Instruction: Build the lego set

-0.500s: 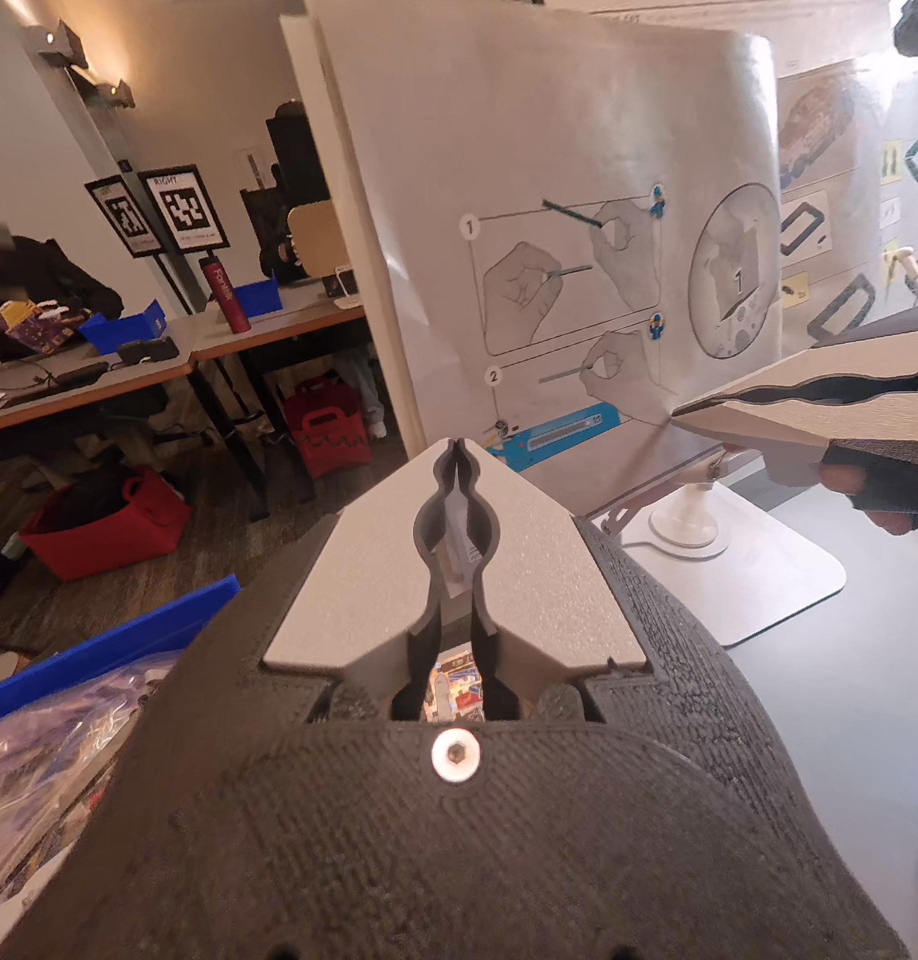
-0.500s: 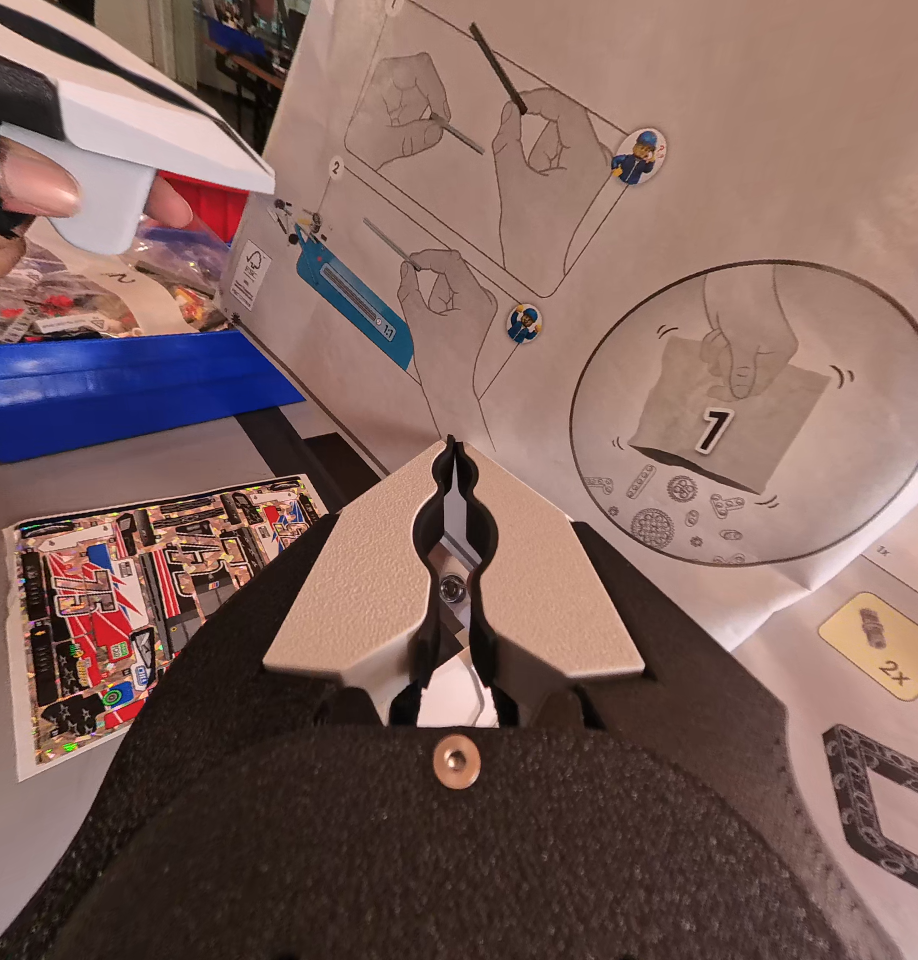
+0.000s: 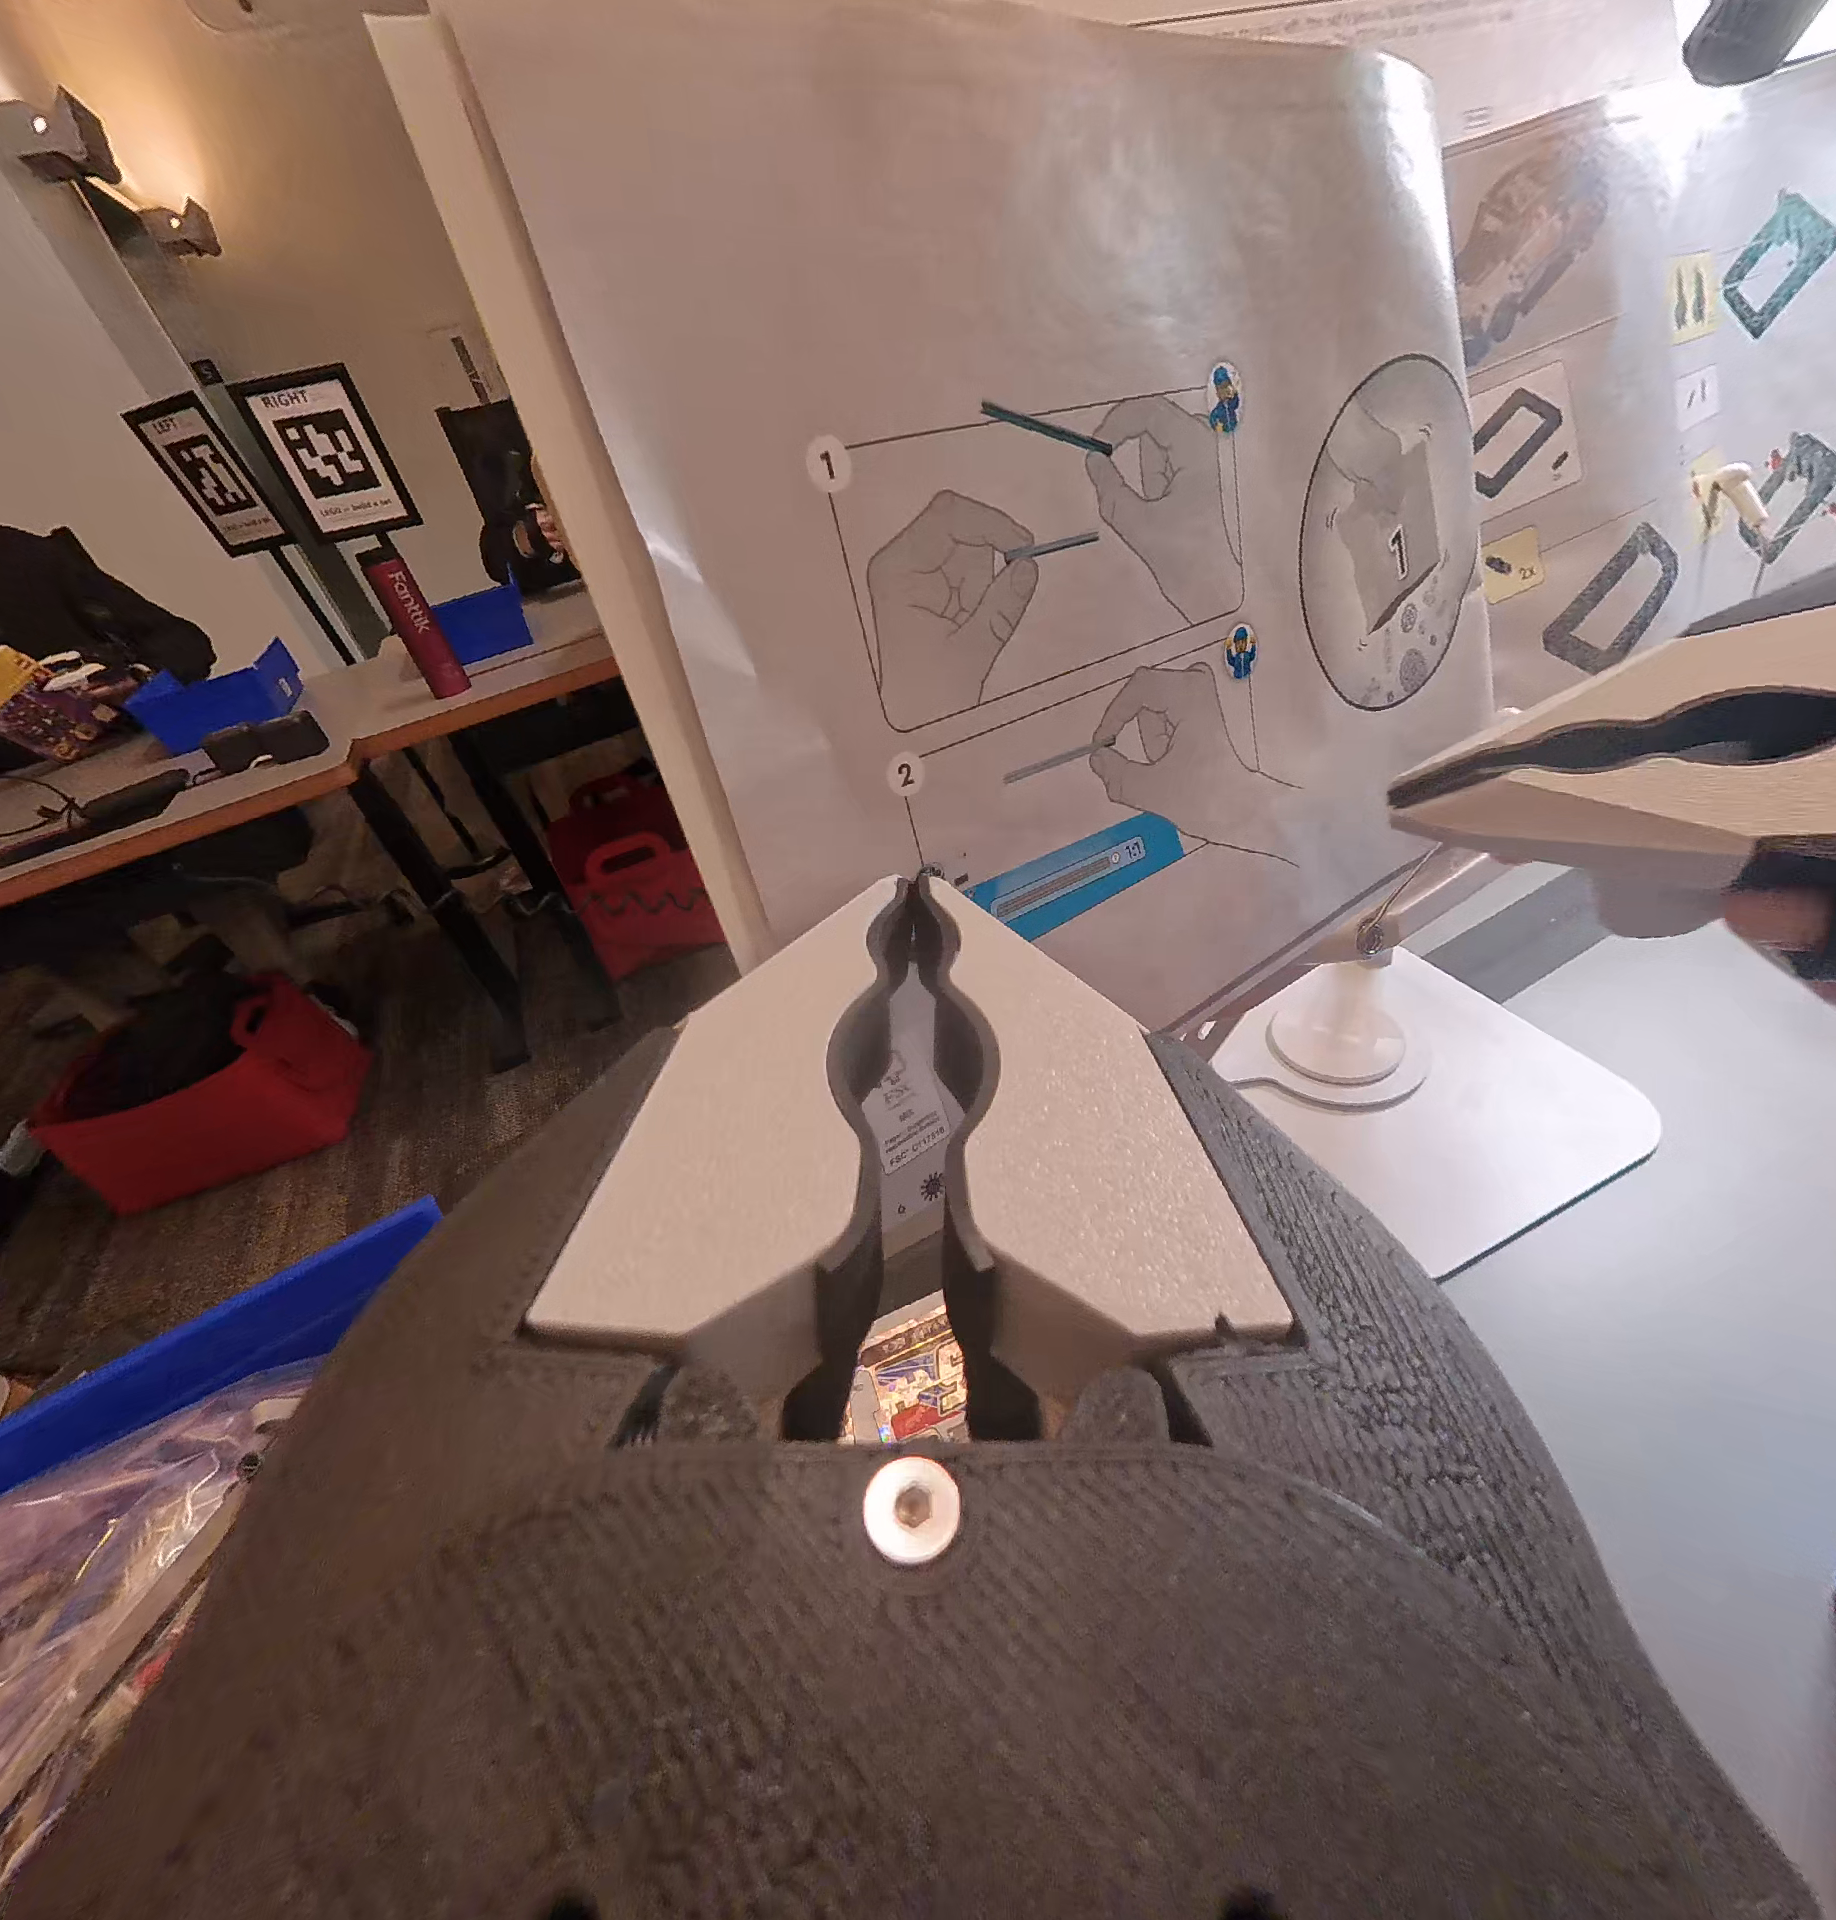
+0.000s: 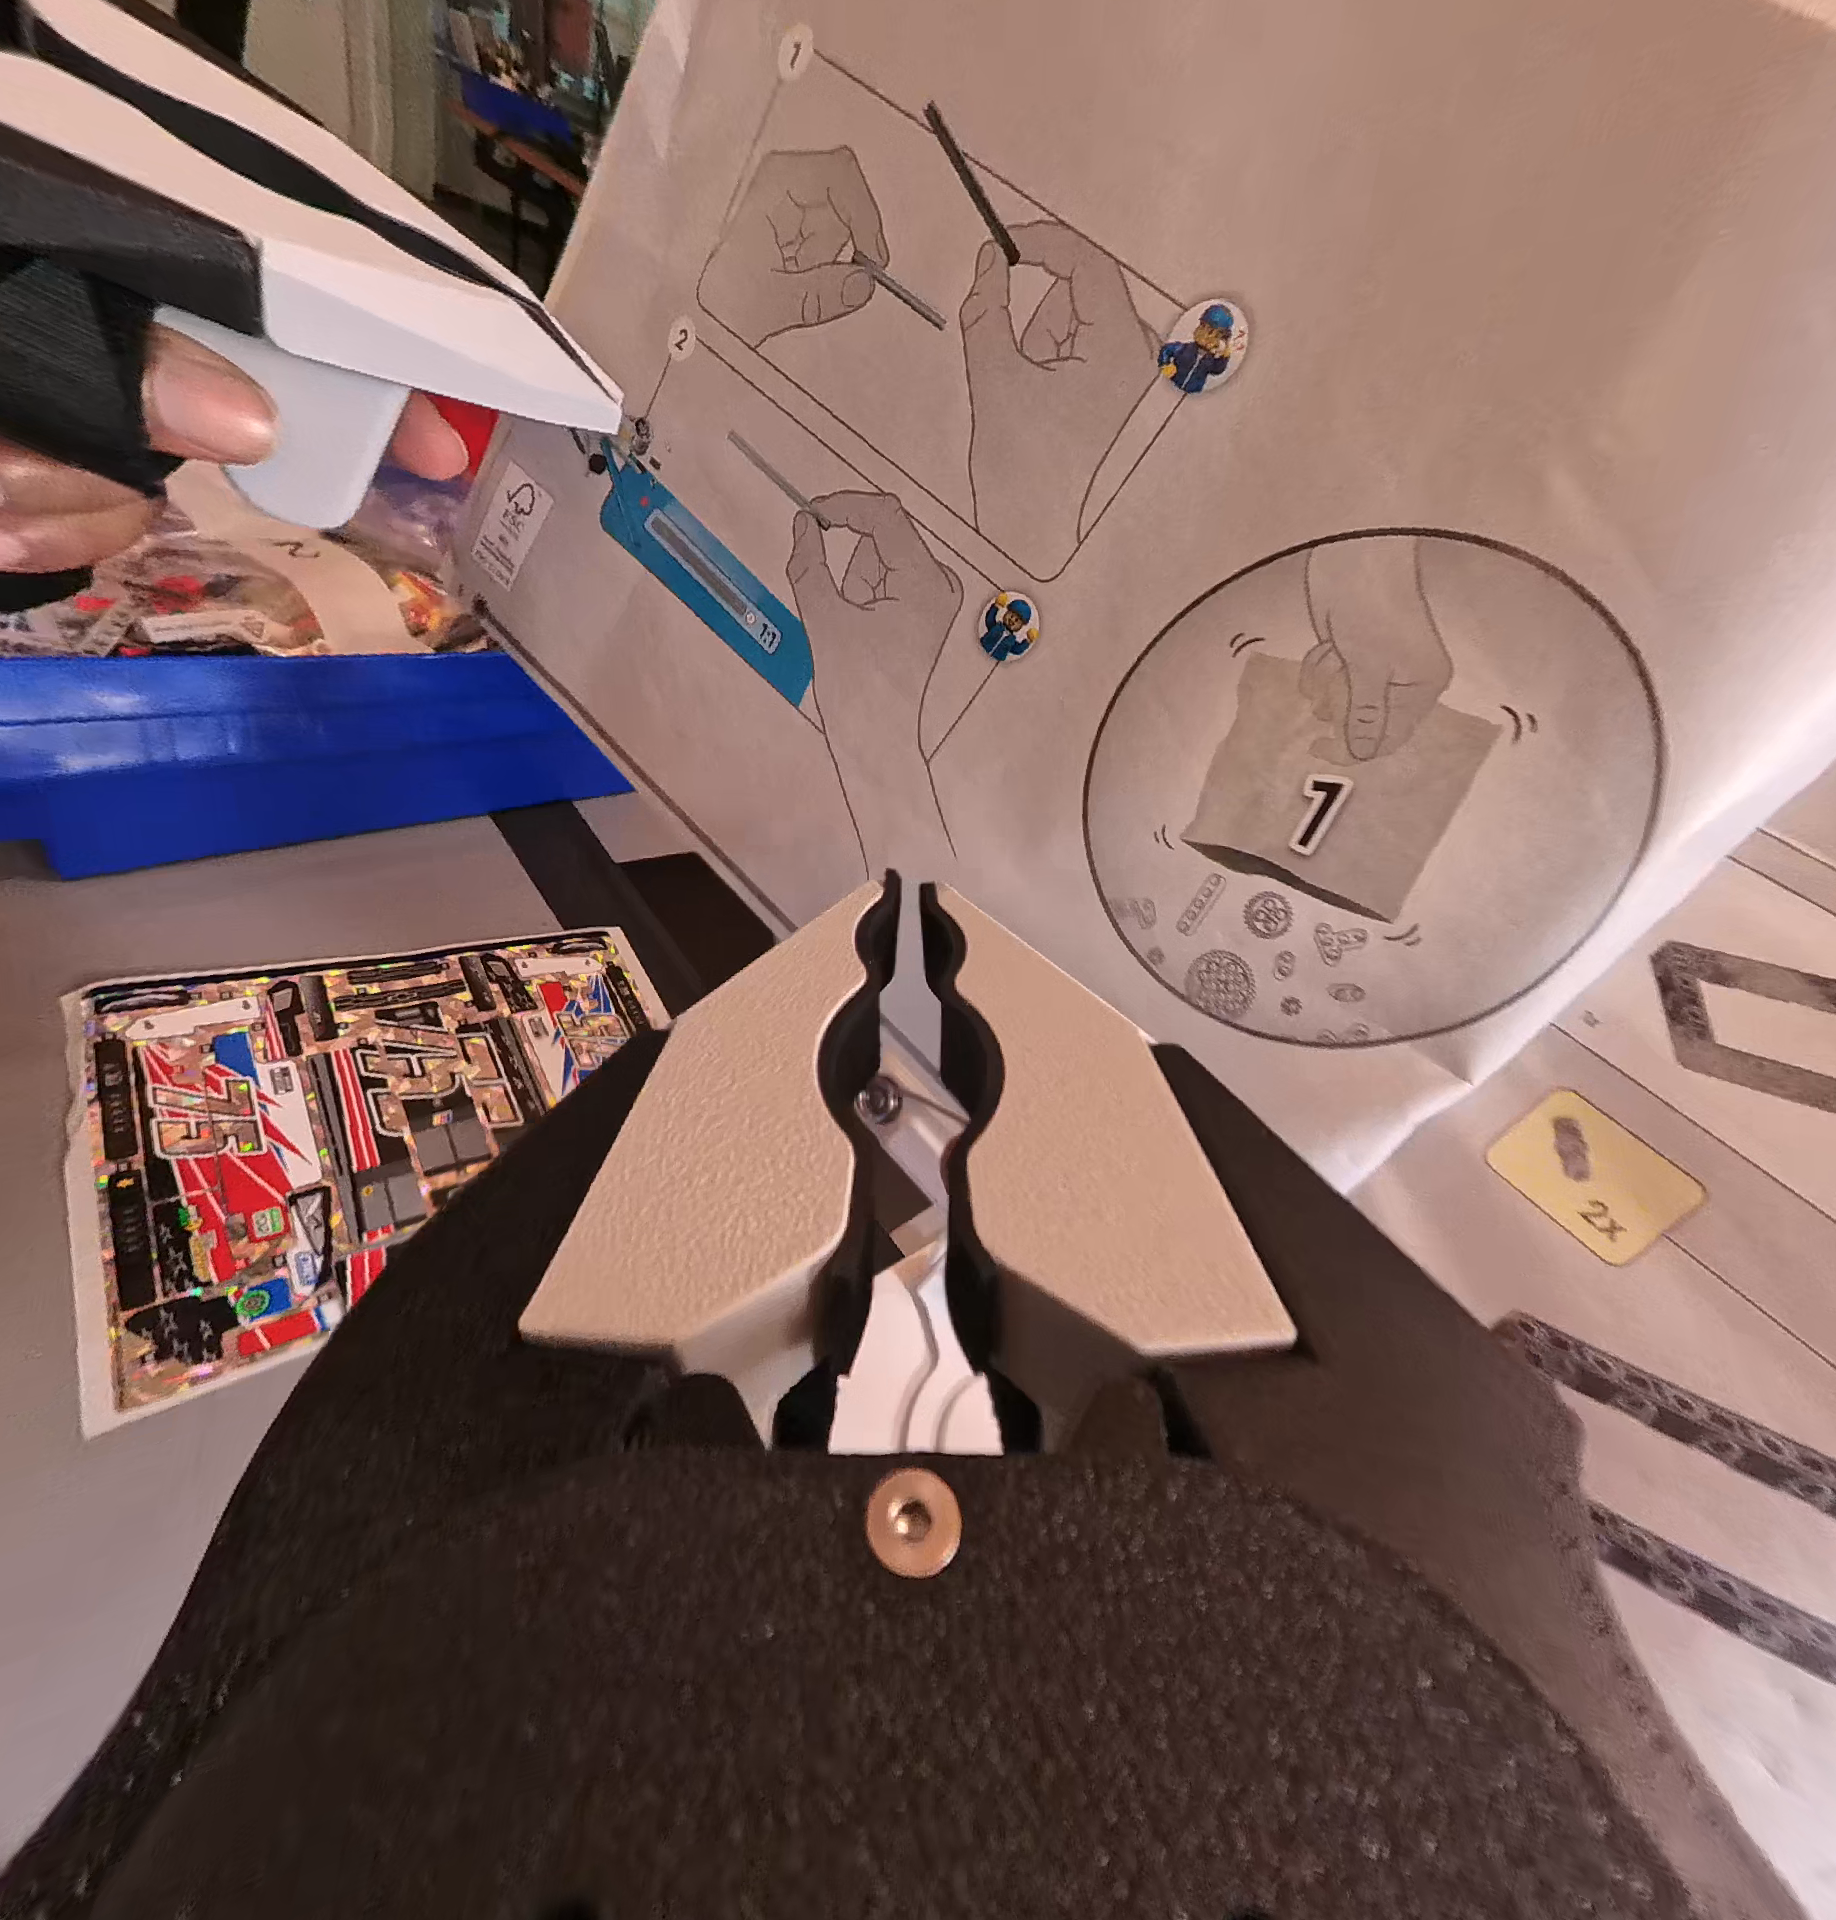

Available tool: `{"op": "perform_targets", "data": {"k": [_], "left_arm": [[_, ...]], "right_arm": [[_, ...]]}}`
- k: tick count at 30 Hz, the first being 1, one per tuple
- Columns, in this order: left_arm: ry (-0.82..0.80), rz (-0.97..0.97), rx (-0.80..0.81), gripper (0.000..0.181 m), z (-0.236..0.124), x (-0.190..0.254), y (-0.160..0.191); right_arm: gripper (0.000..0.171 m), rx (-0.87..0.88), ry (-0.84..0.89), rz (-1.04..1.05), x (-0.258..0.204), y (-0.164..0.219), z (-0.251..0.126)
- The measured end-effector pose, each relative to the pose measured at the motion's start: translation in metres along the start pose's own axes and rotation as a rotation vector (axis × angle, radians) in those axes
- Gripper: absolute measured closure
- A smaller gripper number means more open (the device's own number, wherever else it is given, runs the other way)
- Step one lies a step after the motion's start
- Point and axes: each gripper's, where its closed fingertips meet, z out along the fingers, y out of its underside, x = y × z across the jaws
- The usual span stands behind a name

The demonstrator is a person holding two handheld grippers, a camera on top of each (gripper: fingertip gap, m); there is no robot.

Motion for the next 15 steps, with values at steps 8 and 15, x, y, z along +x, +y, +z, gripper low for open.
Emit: {"op": "perform_targets", "data": {"k": [8,15], "left_arm": [[-0.007,-0.021,0.028,0.181,-0.005,-0.004,-0.006],[-0.004,0.035,0.032,0.181,0.001,0.017,-0.013]], "right_arm": [[0.152,-0.004,-0.007,-0.051,0.012,0.015,-0.052],[0.131,-0.017,0.030,0.013,0.030,0.032,-0.108]]}}
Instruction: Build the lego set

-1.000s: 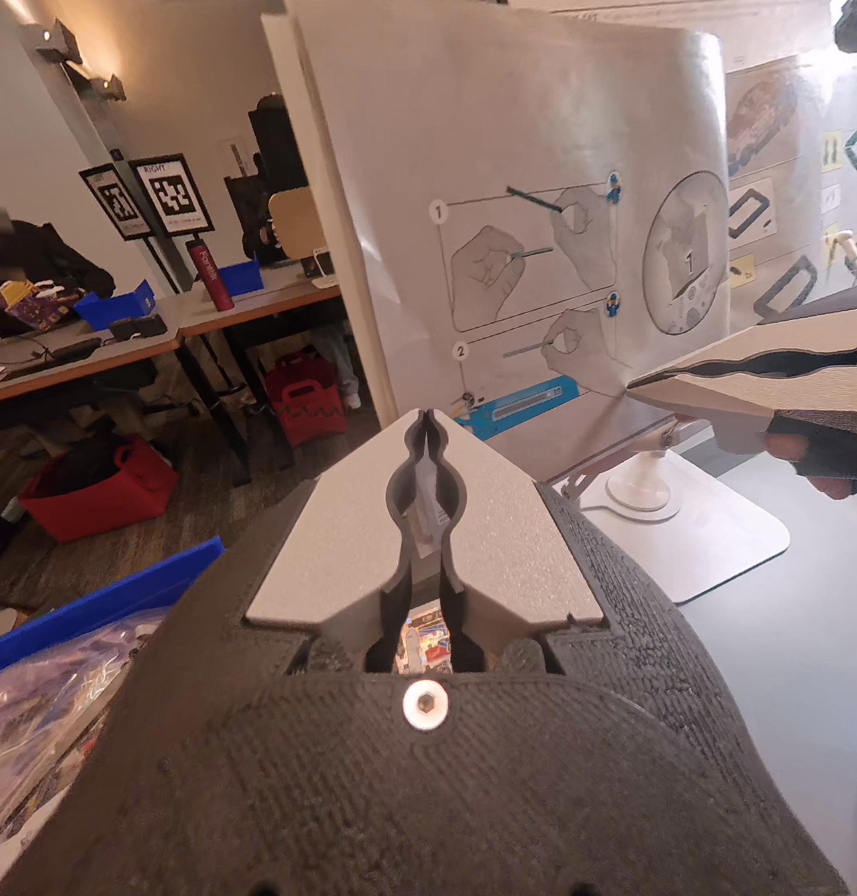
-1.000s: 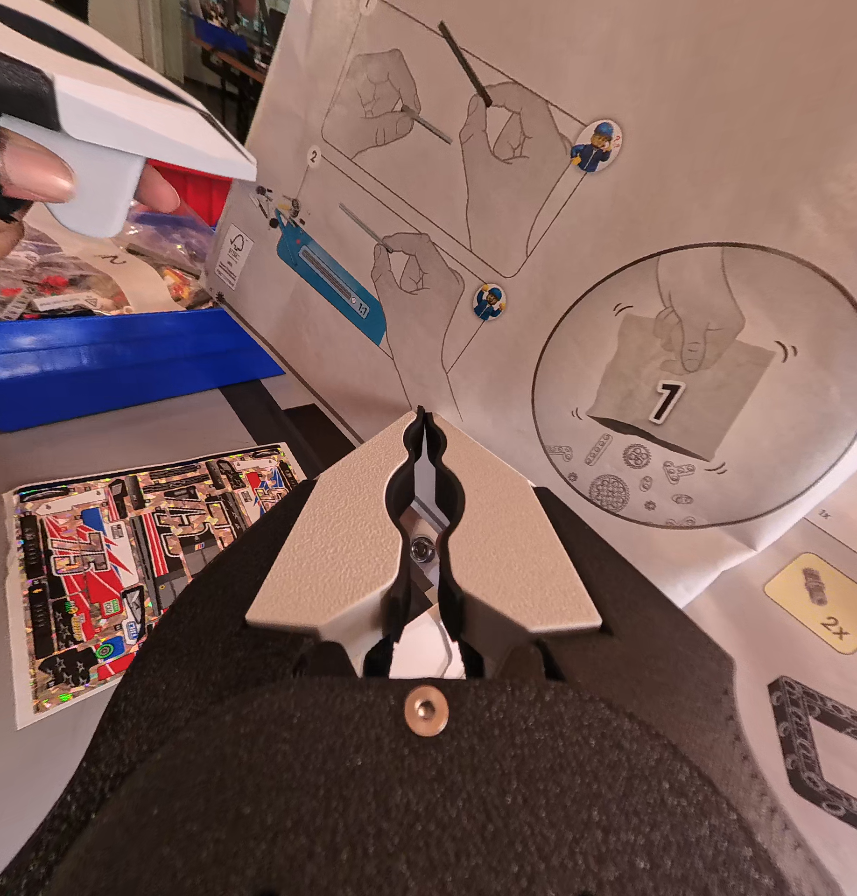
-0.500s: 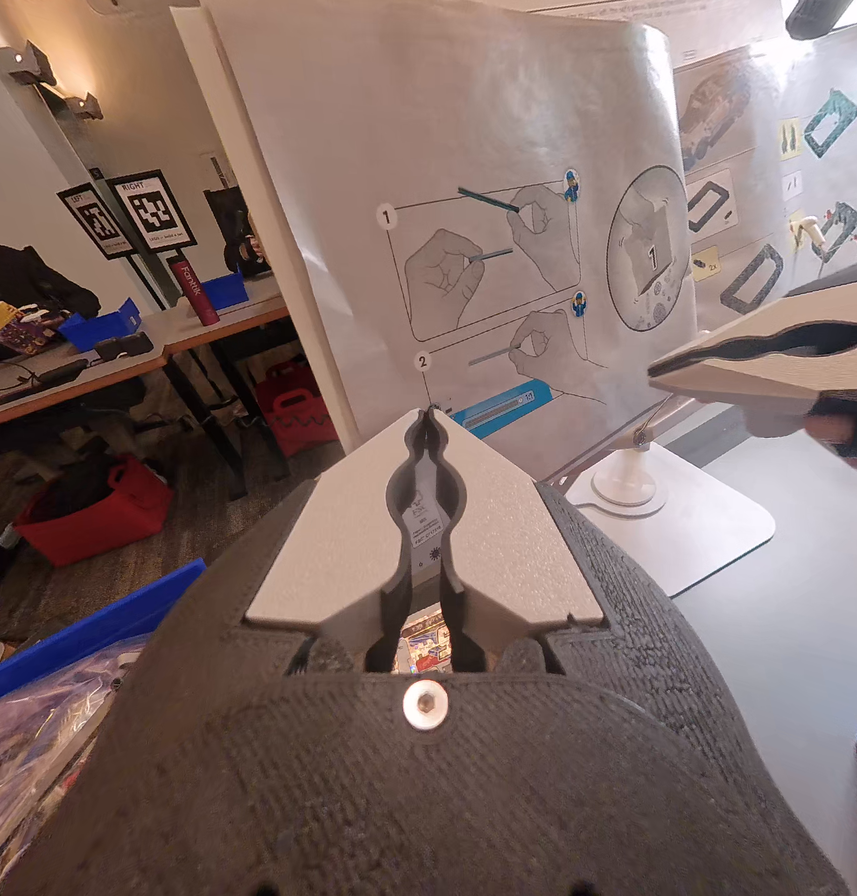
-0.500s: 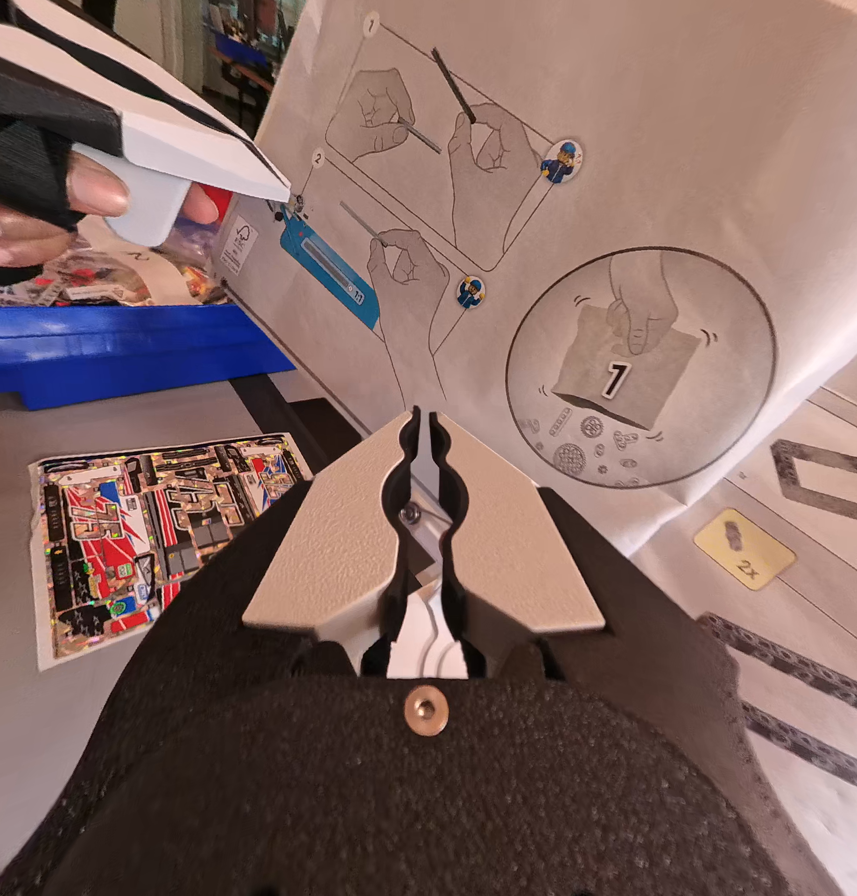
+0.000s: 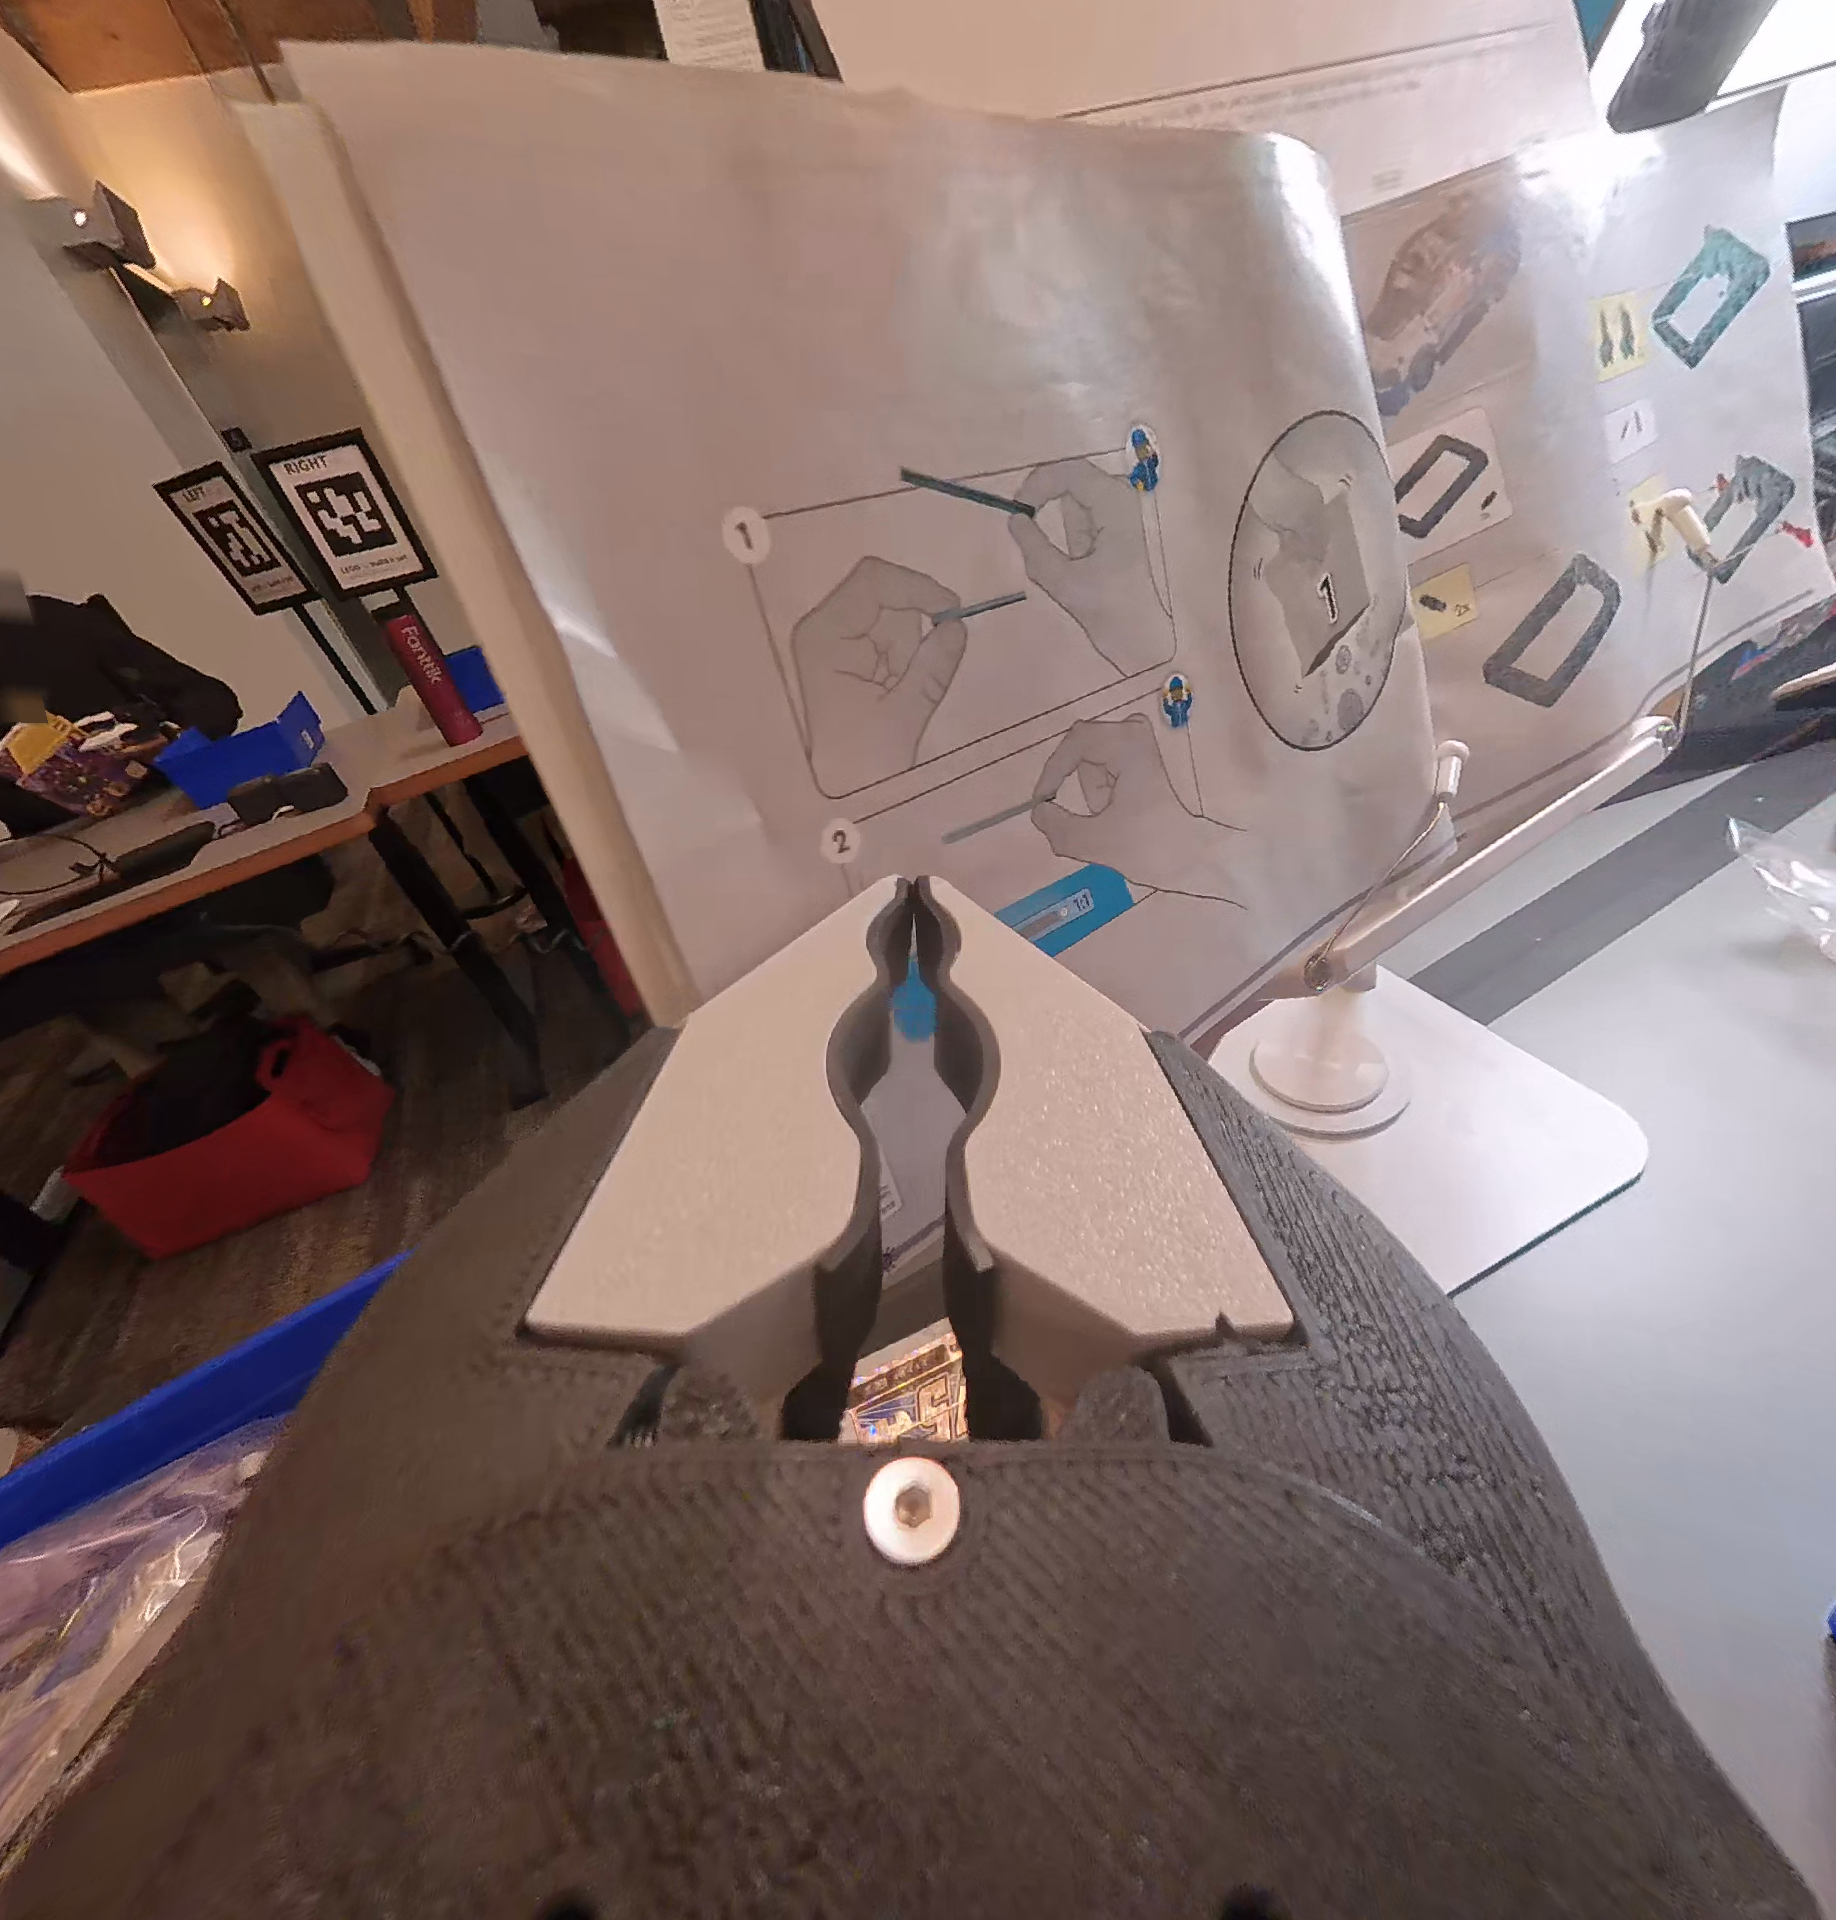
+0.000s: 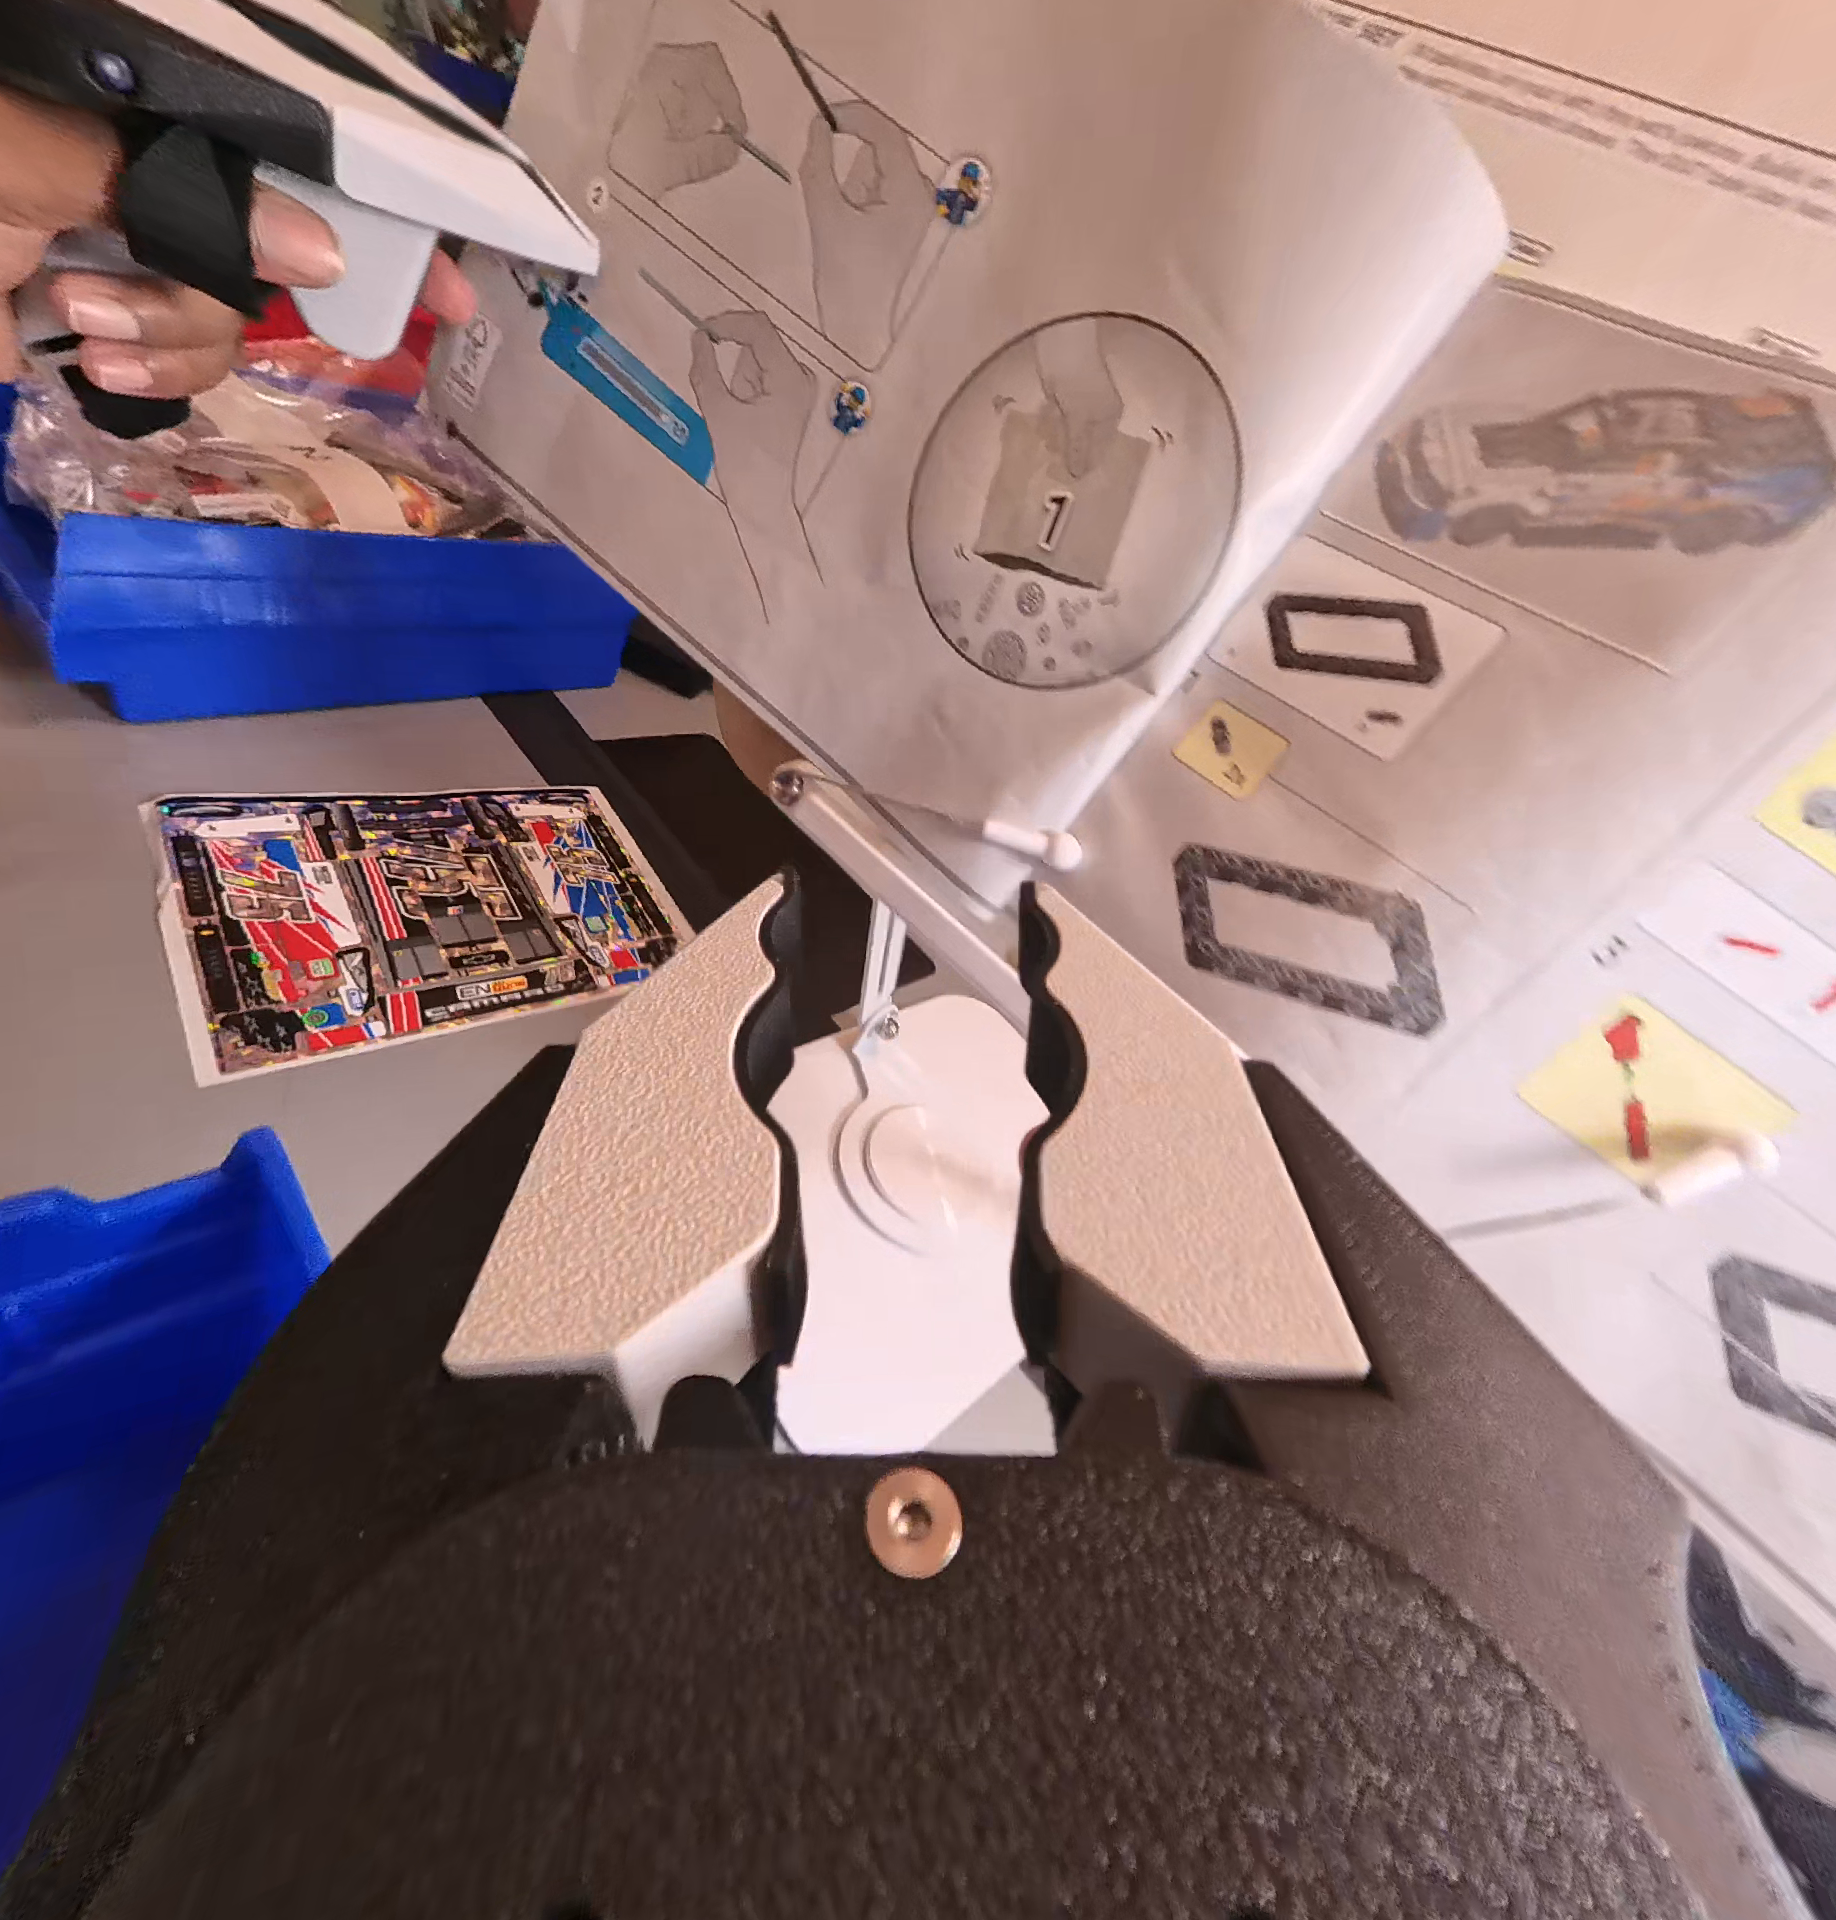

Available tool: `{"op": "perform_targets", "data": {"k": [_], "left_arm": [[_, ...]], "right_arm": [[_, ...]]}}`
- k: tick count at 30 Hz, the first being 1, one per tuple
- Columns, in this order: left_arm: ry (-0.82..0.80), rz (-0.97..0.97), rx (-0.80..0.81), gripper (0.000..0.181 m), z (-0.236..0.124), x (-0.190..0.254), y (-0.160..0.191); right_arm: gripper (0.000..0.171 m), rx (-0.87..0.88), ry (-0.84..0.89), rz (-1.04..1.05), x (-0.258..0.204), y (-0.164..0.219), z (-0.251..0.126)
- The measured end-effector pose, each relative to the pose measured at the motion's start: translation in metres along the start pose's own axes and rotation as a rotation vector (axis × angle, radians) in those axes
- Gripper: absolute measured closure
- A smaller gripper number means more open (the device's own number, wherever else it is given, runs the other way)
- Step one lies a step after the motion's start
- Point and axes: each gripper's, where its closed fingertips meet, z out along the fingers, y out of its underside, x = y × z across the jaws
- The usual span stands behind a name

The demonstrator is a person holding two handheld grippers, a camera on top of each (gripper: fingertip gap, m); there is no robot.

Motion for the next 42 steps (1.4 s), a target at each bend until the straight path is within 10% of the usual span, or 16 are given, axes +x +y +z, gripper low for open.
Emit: {"op": "perform_targets", "data": {"k": [15,27,34,42], "left_arm": [[-0.021,-0.164,-0.113,0.134,0.037,-0.008,0.057],[0.120,-0.343,0.054,0.077,0.078,-0.012,0.001],[0.214,-0.472,-0.078,0.110,0.078,-0.006,0.043],[0.030,-0.307,0.092,0.106,0.034,-0.046,-0.014]], "right_arm": [[0.130,0.051,0.063,0.227,0.031,0.037,-0.048],[0.132,0.064,0.049,0.218,0.031,0.028,-0.059],[0.136,0.083,0.018,0.260,0.025,0.033,-0.066],[0.139,0.059,-0.023,0.204,0.026,0.023,-0.055]]}}
